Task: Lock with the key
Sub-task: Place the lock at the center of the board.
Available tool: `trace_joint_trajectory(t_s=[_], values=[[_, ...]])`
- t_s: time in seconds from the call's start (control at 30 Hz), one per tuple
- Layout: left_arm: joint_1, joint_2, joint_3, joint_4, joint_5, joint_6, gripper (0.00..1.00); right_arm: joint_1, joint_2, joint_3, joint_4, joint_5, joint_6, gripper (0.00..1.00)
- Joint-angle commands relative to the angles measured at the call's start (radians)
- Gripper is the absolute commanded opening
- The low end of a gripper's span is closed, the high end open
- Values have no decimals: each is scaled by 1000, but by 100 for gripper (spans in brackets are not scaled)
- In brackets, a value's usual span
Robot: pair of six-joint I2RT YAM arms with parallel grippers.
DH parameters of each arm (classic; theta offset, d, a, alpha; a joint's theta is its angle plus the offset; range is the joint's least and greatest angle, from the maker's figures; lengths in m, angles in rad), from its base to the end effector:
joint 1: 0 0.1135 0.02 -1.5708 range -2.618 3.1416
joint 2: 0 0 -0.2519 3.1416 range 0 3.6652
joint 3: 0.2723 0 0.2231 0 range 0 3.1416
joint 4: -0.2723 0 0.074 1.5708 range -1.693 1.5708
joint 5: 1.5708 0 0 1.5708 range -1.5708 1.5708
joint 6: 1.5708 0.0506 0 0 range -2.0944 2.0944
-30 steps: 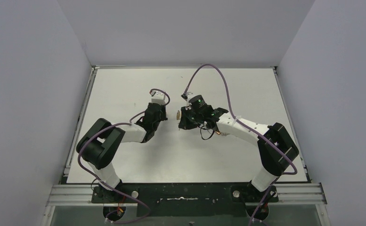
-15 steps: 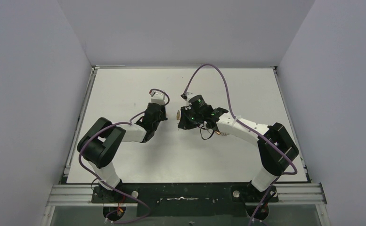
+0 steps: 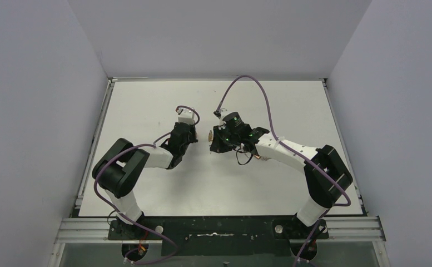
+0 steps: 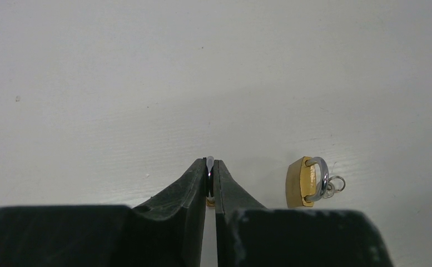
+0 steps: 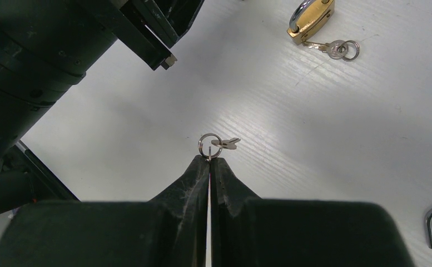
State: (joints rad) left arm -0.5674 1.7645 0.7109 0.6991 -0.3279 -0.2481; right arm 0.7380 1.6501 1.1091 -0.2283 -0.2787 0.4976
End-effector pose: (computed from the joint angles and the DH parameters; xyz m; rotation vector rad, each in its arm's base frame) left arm 0.2965 -0.1696 0.1613 0.0860 1.9107 -0.2360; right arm 0.2445 0.2412 0.2201 -0.4463 2.4587 0.8974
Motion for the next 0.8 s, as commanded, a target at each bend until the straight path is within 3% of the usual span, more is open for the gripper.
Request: trace_joint_trajectory(t_s=[0.0, 0.77], values=[[4, 1, 4, 36, 4, 13, 8, -8, -7, 32, 60, -4, 8, 0], [-3, -42, 33, -28, 34, 43, 40, -8, 6, 27, 68, -11, 11, 0]])
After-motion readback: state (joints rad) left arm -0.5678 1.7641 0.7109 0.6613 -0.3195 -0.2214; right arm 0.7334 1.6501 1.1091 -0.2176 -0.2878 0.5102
